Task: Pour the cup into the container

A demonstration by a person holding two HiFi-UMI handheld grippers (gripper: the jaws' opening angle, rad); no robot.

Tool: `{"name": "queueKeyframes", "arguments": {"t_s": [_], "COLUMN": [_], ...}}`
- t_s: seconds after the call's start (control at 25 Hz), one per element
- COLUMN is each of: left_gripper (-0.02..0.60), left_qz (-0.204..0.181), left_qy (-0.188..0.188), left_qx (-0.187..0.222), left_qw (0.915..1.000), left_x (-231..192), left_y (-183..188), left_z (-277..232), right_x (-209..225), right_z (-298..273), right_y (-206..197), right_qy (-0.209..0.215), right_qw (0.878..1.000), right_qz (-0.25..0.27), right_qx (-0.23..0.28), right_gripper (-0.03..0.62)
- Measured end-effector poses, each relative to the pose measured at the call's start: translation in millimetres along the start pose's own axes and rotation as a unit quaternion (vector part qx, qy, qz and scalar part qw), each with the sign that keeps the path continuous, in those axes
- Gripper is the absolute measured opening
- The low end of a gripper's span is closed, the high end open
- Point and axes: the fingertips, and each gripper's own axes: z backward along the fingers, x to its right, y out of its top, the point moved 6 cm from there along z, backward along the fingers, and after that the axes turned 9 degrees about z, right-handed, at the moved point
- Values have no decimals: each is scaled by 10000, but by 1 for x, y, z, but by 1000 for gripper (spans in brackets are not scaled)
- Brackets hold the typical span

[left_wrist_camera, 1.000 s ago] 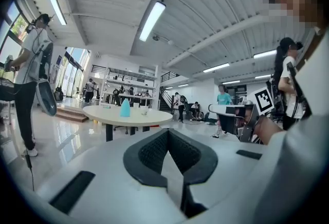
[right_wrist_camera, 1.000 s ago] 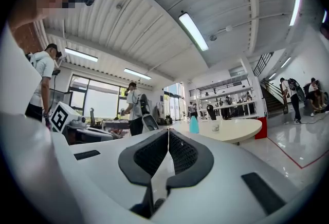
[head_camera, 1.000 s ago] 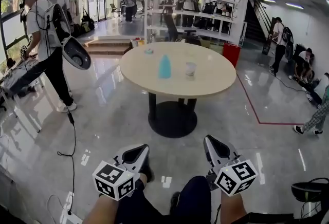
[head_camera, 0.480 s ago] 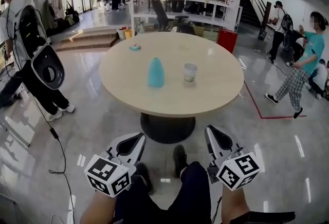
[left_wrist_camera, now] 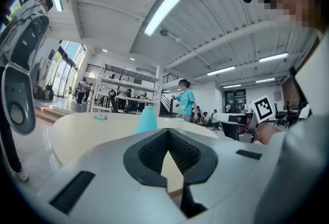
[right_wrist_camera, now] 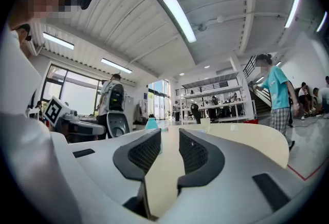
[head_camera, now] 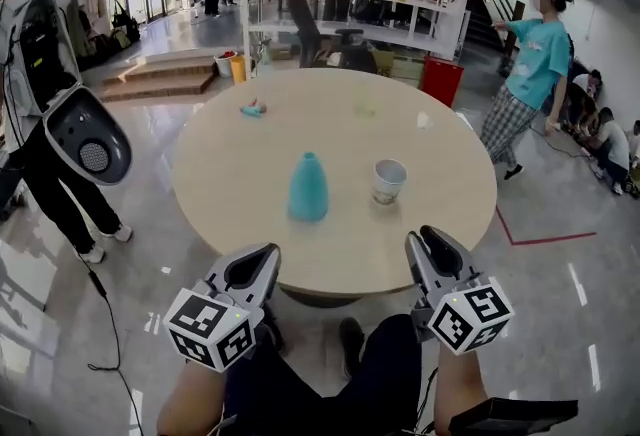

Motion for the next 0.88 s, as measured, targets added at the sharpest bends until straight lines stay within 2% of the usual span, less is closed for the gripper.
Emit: {"name": "queueKeyframes", "arguments": {"t_s": [0.2,0.4,0.52,0.72,0.88], "left_gripper": [0,0,0,0,0], "left_qz": [82,130,182,247,76], "left_qy": [191,330,311,375,540], "left_qx": [-21,-109,-216,-377,-442], "left_qw": [9998,9993,9991,9983,9975], "left_x": [-51,-99,-119,-126,-127], "left_y": [9,25,22,21,21], "left_z": [-48,-91,-112,-120,-116], "right_x": [25,49,59,56,59], "right_z": [-55,-107,-124,-132,-141], "right_y": [-21,-28,-44,-52,-55], "right_qy": [-21,-77,-113,183,176], "right_qw": [9992,9974,9952,9912,9886], "right_qz": [7,-153,-257,-191,-171], "right_qx": [-389,-701,-941,-1299,-1487], "right_gripper": [225,303,313,321,321]}}
